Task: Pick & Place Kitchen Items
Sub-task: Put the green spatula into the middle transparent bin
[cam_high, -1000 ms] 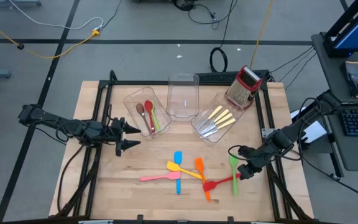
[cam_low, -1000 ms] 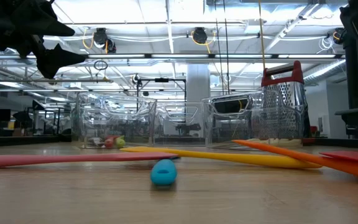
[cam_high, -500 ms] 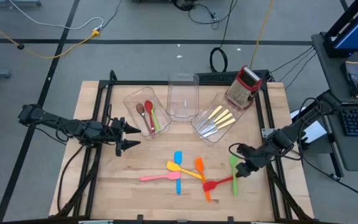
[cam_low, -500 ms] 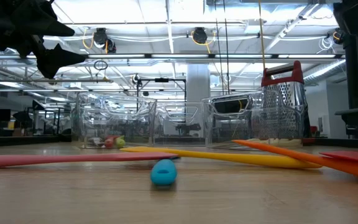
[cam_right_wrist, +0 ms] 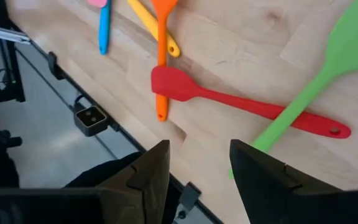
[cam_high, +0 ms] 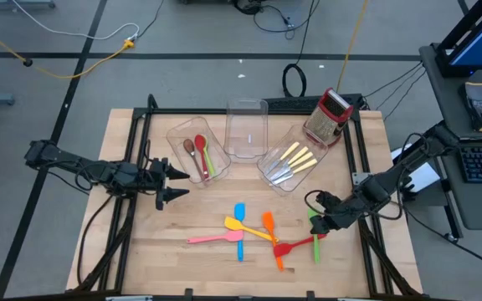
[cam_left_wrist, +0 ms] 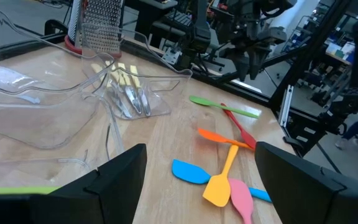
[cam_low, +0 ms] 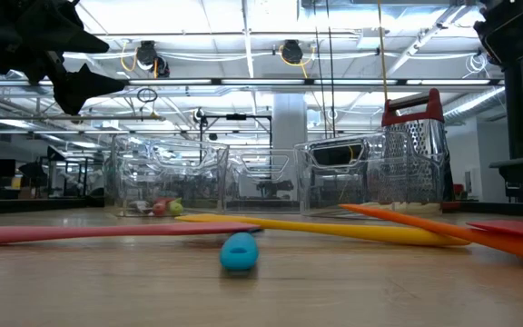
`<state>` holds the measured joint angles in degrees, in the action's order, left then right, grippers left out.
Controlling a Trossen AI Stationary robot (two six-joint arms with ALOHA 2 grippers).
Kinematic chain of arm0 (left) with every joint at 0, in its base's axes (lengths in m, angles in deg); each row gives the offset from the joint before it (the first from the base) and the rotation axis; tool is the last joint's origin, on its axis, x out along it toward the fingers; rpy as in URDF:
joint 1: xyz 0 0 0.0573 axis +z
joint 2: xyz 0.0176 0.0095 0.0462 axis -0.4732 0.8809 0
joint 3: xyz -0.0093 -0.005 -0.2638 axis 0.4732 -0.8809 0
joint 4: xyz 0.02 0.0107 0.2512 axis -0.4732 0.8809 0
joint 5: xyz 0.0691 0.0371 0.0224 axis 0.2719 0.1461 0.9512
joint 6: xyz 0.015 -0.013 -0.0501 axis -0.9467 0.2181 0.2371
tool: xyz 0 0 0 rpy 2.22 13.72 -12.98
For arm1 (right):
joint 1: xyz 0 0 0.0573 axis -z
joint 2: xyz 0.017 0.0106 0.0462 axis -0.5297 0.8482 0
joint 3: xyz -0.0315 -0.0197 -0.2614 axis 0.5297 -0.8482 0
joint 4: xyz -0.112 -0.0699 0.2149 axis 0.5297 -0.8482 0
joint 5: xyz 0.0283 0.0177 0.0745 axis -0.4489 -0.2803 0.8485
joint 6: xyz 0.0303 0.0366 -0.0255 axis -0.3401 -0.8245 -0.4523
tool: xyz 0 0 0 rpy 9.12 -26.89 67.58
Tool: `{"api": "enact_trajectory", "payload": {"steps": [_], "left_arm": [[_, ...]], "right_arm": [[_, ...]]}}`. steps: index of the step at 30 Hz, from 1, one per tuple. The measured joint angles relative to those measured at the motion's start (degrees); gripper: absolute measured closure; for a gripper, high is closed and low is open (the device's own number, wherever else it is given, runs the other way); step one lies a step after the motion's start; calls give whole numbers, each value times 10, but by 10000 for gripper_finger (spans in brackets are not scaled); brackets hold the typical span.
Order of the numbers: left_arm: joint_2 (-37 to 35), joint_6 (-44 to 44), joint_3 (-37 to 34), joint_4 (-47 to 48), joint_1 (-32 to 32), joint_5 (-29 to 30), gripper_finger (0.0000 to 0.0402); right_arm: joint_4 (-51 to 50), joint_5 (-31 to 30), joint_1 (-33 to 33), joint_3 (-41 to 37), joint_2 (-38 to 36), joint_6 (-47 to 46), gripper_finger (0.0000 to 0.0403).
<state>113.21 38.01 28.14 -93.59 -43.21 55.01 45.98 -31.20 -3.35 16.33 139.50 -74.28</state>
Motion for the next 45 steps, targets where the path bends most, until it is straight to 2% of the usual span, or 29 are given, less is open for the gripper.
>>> {"api": "enact_trajectory", "payload": {"steps": [7, 12, 21, 25, 36, 45], "left_arm": [[0, 0, 0, 0, 0, 0, 96], [0, -2, 0, 0, 0, 0, 96], [0, -15, 0, 0, 0, 0, 96], [0, -26, 0, 0, 0, 0, 96], [0, -29, 0, 0, 0, 4, 96], [0, -30, 0, 0, 0, 4, 96]], "right_arm": [[18, 0, 0, 1, 27, -32, 241], [5, 2, 0, 37, 72, -68, 242], [-38, 75, -27, 103, 177, -148, 242], [-29, 78, -49, 104, 207, -195, 242], [-45, 77, -60, 104, 223, -253, 241], [-68, 77, -60, 104, 232, -255, 242]]}}
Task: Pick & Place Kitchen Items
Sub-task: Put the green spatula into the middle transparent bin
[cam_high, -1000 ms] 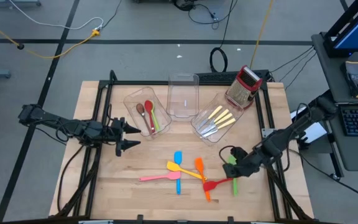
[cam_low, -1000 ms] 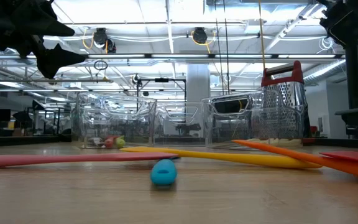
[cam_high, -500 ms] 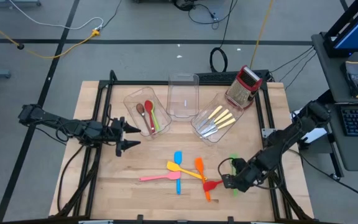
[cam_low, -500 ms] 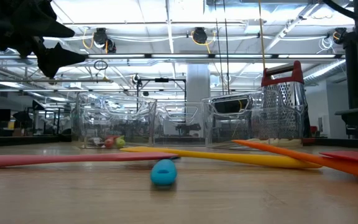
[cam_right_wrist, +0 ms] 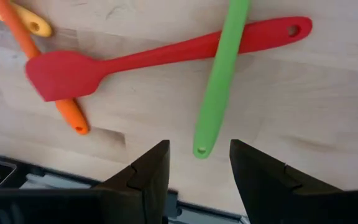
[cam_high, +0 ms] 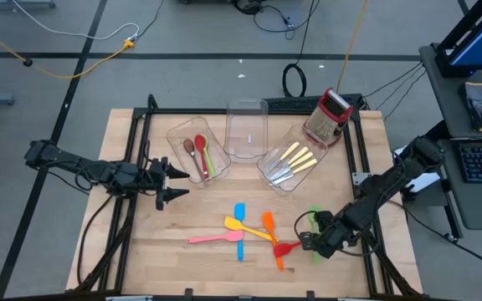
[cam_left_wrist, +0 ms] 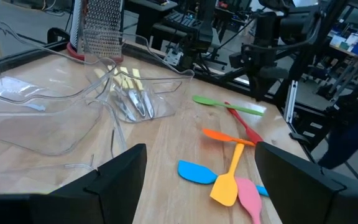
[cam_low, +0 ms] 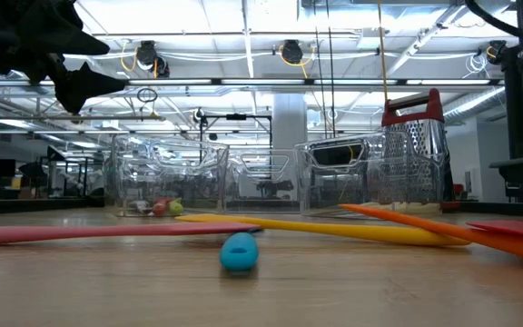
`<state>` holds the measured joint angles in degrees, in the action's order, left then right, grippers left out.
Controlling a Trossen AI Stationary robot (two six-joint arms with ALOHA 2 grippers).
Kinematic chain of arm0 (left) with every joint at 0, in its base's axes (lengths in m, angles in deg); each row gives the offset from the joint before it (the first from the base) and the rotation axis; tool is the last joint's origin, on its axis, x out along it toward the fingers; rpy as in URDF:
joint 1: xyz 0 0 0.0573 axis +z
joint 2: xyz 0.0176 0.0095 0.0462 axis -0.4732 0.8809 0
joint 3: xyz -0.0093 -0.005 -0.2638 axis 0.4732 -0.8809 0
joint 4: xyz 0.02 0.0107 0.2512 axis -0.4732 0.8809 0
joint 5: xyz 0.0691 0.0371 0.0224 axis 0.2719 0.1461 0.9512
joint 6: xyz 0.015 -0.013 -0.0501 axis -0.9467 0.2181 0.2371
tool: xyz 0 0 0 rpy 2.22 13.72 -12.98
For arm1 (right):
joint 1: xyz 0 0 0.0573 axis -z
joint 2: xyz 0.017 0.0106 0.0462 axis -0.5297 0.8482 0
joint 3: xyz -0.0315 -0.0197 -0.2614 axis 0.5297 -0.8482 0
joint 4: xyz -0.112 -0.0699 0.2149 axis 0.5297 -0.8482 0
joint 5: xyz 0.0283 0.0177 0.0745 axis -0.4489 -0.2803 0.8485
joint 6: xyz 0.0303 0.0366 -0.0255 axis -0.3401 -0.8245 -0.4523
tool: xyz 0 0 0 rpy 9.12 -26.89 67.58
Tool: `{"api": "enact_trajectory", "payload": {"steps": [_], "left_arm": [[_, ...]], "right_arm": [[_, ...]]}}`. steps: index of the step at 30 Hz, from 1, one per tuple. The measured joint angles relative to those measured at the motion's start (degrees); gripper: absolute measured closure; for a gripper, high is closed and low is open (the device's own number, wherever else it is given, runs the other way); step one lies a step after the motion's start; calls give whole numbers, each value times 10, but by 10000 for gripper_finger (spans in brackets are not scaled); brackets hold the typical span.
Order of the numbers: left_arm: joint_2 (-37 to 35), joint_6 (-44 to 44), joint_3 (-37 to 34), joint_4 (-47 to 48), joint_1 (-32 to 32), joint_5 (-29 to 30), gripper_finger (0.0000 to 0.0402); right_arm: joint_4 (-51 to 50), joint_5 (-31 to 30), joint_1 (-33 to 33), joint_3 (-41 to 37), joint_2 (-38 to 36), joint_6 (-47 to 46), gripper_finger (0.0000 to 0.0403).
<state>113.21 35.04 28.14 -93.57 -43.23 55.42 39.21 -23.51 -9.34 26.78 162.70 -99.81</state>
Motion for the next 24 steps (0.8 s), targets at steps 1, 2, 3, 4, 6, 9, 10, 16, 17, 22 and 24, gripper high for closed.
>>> {"api": "enact_trajectory", "payload": {"steps": [1, 2, 3, 4, 6, 9, 10, 16, 17, 22, 24], "left_arm": [[0, 0, 0, 0, 0, 0, 96], [0, 0, 0, 0, 0, 1, 96], [0, 0, 0, 0, 0, 1, 96], [0, 0, 0, 0, 0, 1, 96], [0, 0, 0, 0, 0, 7, 96], [0, -1, 0, -1, 0, 18, 96], [0, -1, 0, -1, 0, 24, 96], [0, -1, 0, -1, 0, 59, 96], [0, -1, 0, -1, 0, 63, 96], [0, -1, 0, -1, 0, 70, 96], [0, 0, 0, -1, 0, 70, 96]], "right_arm": [[3, 0, 0, 0, 6, 0, 241], [9, 4, 0, 0, 13, 1, 241], [18, 15, 0, 0, 22, 4, 241], [25, 23, 0, 0, 31, 6, 241], [29, 30, 0, 0, 45, 9, 242], [32, 28, 0, 0, 56, 7, 242], [35, 27, 0, 0, 59, 7, 242], [35, 10, 1, 0, 61, 5, 242], [34, 8, 1, 0, 62, 5, 243], [34, -2, 1, 0, 62, 7, 241], [34, -2, 1, 0, 61, 7, 241]]}}
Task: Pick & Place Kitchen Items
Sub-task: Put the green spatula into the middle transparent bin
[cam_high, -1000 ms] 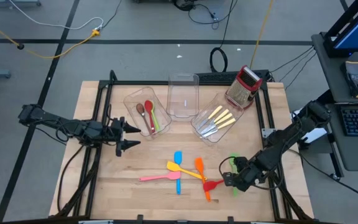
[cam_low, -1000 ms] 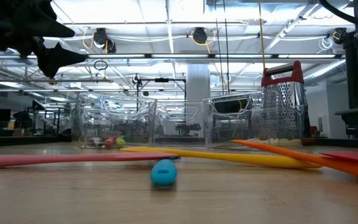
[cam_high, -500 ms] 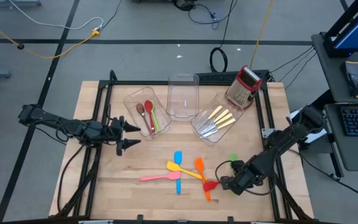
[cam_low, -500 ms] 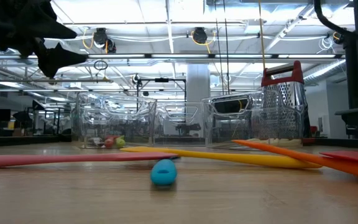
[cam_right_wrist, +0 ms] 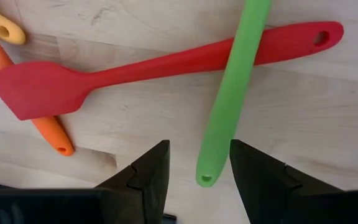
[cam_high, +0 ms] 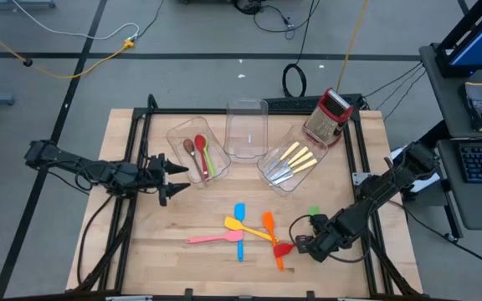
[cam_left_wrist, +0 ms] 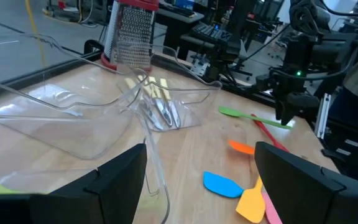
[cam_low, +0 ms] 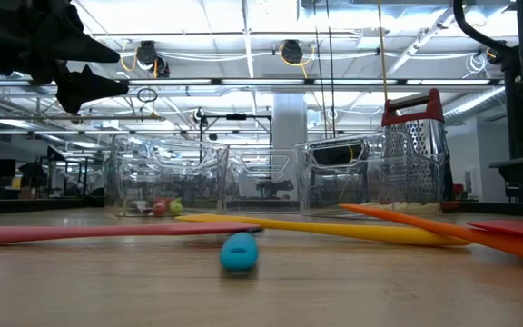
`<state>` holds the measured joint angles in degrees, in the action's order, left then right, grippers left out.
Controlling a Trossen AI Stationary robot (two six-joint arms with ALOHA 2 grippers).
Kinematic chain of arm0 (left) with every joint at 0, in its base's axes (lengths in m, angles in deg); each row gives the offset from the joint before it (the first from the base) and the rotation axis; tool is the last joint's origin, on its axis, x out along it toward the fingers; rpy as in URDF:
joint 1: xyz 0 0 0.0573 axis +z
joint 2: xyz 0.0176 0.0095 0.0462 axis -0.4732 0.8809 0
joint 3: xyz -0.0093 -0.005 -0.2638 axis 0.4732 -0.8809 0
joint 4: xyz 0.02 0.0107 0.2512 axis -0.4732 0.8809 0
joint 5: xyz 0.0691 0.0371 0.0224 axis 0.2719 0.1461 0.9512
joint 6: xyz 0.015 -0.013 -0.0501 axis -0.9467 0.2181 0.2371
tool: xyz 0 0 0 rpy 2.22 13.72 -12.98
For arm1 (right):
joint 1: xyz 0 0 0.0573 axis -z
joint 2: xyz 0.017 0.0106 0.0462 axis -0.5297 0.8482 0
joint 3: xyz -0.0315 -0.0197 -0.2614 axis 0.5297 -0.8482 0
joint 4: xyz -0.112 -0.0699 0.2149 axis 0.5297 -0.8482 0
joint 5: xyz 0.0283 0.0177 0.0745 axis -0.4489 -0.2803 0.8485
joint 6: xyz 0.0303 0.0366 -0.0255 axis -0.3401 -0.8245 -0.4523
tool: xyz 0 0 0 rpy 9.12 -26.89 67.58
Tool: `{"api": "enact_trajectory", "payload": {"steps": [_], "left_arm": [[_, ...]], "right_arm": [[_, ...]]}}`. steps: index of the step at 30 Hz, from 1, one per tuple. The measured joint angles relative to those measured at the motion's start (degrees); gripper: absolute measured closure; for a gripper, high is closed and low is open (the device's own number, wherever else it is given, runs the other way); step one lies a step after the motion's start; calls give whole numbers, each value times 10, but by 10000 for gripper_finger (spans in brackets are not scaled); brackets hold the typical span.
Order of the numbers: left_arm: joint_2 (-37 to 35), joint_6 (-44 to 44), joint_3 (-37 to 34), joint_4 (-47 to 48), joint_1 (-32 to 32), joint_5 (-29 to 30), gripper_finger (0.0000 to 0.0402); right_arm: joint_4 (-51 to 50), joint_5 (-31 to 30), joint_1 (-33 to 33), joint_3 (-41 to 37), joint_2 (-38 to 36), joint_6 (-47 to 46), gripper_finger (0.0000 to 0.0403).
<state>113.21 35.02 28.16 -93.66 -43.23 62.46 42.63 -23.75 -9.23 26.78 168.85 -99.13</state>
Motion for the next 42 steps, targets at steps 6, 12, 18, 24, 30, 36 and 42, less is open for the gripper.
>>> {"api": "enact_trajectory", "payload": {"steps": [6, 12, 18, 24, 30, 36, 42], "left_arm": [[0, 0, 0, 0, 0, 0, 96], [0, 1, 0, 0, 0, 0, 96], [0, 2, 0, 0, 0, 0, 96], [0, 2, 0, 0, 0, 0, 96], [0, 2, 0, 0, 0, 0, 96], [0, 2, 0, 0, 0, 0, 96], [0, 1, 0, 0, 0, 0, 96]], "right_arm": [[-1, -2, 0, 0, 0, 4, 241], [-2, -4, 0, 0, 0, -3, 235], [-3, -2, 0, 0, 0, -19, 227], [-3, -2, 0, 0, 0, -17, 222], [-14, -2, 0, 0, 0, -17, 226], [-20, -2, 0, -1, 0, -17, 223], [-18, -2, 0, -1, 0, -6, 225]]}}
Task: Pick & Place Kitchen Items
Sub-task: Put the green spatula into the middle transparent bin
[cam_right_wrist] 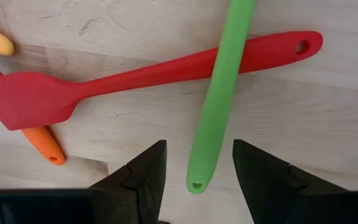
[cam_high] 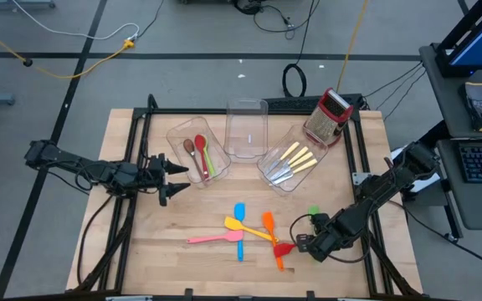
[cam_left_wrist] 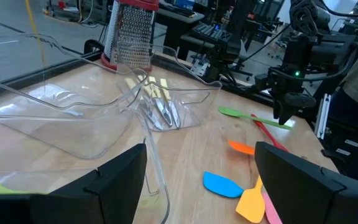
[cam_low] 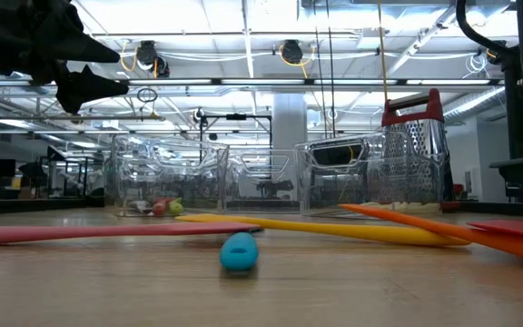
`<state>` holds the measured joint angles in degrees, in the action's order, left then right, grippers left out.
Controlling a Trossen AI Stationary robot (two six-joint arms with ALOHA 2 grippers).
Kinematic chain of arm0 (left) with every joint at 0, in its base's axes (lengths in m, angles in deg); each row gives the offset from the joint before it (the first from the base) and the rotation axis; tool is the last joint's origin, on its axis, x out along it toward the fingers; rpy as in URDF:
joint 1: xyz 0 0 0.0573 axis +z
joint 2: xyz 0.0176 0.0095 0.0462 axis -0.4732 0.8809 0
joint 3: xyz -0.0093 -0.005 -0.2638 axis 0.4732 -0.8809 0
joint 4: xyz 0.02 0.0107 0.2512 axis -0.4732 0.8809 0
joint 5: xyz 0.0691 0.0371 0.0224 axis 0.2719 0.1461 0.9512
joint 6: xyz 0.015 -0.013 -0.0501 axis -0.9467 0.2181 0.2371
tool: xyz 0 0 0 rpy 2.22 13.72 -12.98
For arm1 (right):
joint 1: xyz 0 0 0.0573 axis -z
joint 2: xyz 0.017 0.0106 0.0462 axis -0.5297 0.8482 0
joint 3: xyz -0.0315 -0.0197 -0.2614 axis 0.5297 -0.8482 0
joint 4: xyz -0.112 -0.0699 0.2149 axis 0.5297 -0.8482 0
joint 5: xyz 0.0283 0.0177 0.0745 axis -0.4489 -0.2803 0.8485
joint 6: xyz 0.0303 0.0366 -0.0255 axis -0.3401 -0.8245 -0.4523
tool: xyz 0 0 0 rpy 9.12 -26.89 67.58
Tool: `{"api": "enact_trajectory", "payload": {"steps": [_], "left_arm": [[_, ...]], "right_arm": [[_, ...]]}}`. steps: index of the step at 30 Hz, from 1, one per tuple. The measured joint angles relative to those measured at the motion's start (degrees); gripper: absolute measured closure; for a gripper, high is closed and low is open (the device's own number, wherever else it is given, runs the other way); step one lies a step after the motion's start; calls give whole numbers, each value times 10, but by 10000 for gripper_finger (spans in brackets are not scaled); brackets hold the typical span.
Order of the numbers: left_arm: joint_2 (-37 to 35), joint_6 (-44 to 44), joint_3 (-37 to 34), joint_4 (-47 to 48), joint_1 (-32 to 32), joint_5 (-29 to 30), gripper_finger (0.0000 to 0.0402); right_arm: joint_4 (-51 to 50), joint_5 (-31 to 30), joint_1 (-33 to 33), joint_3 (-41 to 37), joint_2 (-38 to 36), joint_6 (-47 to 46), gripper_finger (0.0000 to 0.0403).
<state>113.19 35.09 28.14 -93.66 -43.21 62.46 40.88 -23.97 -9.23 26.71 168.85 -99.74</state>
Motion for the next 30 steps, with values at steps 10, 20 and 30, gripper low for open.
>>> {"api": "enact_trajectory", "payload": {"steps": [10, 20, 30], "left_arm": [[0, 0, 0, 0, 0, 0, 96], [0, 0, 0, 0, 0, 0, 96], [0, 0, 0, 0, 0, 0, 96]], "right_arm": [[0, 0, 0, 0, 0, 0, 226], [0, 0, 0, 0, 0, -2, 231], [2, 0, 0, -3, 0, -7, 232]]}}
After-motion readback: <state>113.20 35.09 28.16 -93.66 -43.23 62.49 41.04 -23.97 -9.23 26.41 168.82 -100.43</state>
